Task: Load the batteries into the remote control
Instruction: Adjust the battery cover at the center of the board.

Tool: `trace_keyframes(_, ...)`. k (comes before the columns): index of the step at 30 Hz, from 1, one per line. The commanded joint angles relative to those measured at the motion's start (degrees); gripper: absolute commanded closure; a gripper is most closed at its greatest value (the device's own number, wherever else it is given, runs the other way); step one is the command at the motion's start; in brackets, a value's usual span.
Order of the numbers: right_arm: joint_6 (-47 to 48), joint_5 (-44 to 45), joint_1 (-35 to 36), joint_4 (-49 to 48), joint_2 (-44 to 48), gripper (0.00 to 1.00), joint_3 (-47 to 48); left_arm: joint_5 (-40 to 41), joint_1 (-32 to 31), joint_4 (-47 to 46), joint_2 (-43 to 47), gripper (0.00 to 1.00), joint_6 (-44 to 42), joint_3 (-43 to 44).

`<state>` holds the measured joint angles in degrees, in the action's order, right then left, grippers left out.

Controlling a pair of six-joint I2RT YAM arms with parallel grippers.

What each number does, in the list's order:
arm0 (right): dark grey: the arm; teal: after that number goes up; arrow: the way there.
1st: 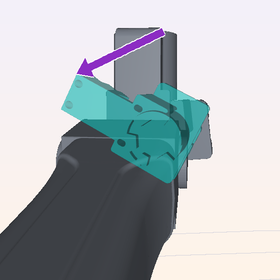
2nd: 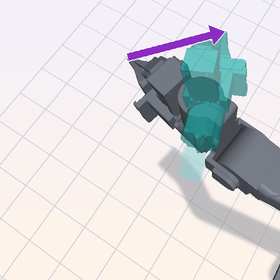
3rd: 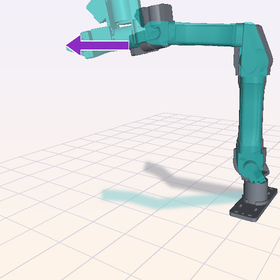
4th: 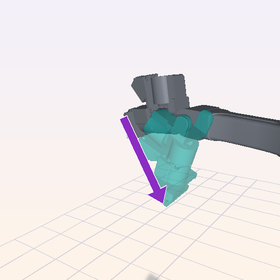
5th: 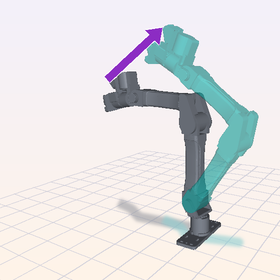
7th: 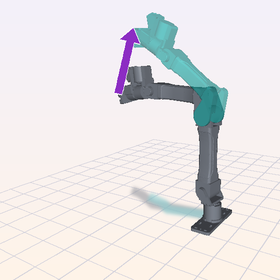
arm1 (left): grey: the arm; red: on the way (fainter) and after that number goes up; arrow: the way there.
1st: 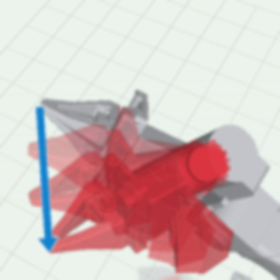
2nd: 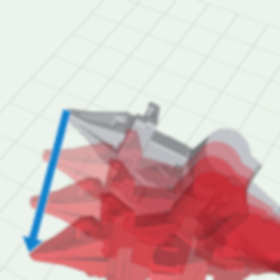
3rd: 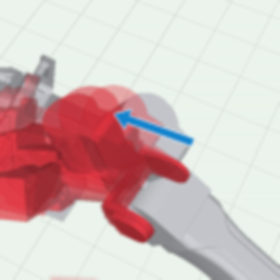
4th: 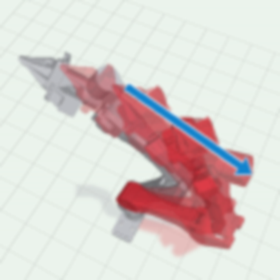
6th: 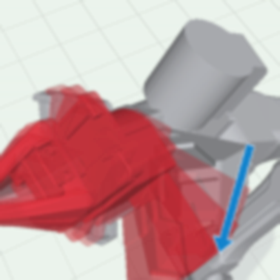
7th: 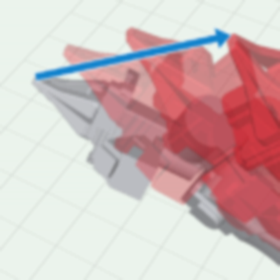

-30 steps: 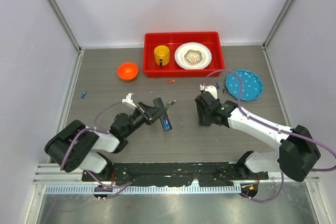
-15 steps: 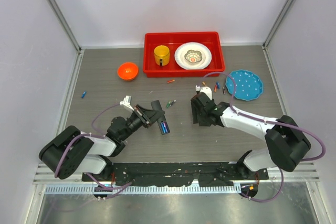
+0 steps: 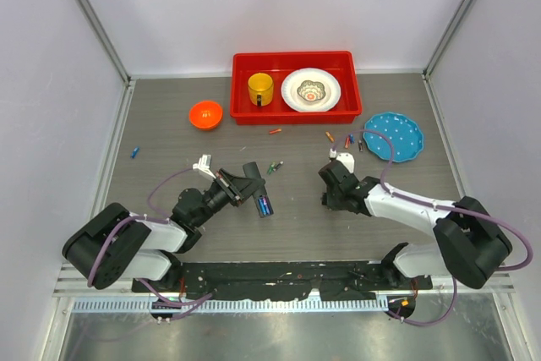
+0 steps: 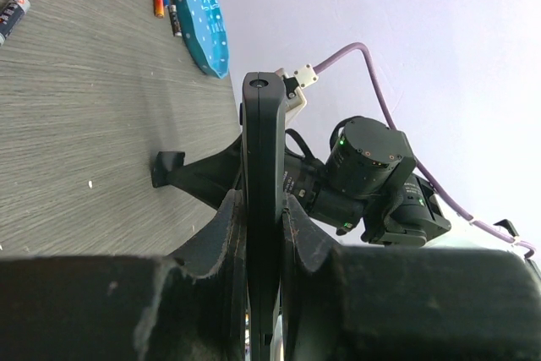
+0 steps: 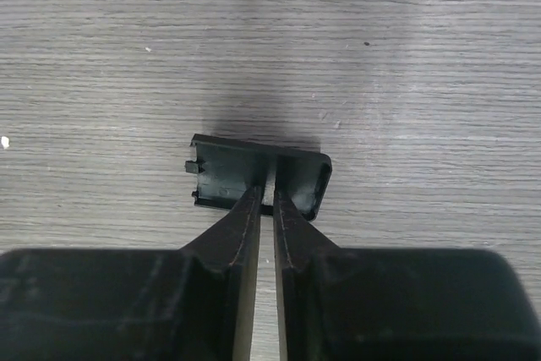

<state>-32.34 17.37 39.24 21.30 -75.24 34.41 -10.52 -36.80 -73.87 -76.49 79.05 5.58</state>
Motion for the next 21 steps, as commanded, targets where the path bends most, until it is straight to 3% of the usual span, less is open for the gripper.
trace_keyframes(1,-1.68,-2.24,0.13,-2.58,-0.07,0.86,-0.31,-0.37,-0.21,-9.19,-0.15,1.00,-0.65,0.04)
trace_keyframes(12,-2.28,-3.91,0.04,-6.18,-9.73,0.87,5.31,-0.29,-0.21,-8.93,-0.42,1.00,-0.65,0.04)
trace_keyframes(21,-15.73,-7.43,-1.19,-17.95,-14.67,0.84,5.75,-0.02,-0.21,-8.40,-0.15,1.00,-0.74,0.13)
